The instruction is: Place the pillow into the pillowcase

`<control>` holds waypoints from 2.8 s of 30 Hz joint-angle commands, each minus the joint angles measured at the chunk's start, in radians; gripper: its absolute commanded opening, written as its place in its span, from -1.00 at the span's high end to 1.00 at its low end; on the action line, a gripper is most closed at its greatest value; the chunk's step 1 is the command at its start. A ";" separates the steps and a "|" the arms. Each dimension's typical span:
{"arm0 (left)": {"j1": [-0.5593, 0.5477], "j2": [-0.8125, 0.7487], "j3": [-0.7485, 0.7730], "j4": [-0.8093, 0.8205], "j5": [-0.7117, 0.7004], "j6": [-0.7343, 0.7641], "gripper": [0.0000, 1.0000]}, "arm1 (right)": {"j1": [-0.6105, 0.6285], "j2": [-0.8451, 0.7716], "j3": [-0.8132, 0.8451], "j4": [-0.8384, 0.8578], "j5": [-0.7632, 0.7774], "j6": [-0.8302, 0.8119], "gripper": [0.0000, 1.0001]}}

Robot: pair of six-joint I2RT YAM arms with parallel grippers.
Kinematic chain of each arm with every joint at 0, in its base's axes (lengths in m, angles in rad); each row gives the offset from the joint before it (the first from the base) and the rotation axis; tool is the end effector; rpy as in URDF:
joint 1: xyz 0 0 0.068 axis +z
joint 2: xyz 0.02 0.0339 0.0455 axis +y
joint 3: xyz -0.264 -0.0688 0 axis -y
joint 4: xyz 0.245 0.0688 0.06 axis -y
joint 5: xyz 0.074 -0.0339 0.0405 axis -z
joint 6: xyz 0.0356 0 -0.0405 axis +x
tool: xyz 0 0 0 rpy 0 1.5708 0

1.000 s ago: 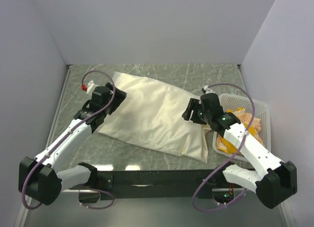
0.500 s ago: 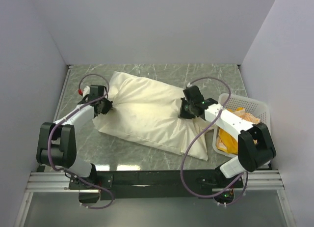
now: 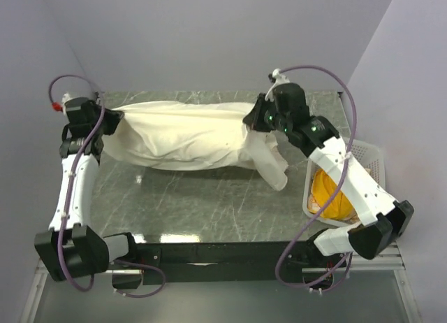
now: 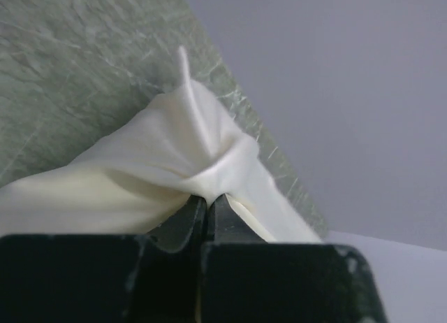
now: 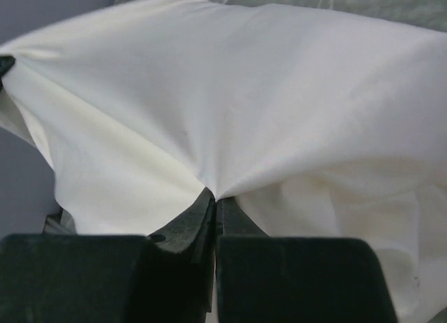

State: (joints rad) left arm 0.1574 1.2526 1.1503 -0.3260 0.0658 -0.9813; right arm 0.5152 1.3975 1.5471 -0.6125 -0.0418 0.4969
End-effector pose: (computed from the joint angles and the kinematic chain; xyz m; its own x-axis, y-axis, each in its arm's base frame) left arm 0.2837 0.0427 0.3534 -0.1471 -0.8632 -0.4830 -0.3951 0.4990 -0.7713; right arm 0.2654 0.1520 0.4205 -0.5918 0.2123 -0.7777 -0.2761 0.8530 0.4429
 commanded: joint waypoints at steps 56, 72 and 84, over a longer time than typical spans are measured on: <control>0.108 0.183 -0.202 0.111 -0.012 0.015 -0.82 | -0.094 -0.018 -0.421 0.215 -0.026 0.066 -0.60; 0.108 0.458 -0.155 0.314 -0.063 -0.042 -0.54 | 0.063 -0.002 -0.634 0.327 0.082 0.106 -0.66; 0.160 0.325 -0.138 0.243 -0.205 -0.026 0.98 | -0.046 -0.210 -0.872 0.358 0.115 0.198 -0.77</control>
State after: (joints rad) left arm 0.2825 1.7115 0.9848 -0.0597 -0.0242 -1.0153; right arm 0.5083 1.3003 0.7147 -0.2844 0.0162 0.6453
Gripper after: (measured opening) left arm 0.020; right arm 0.872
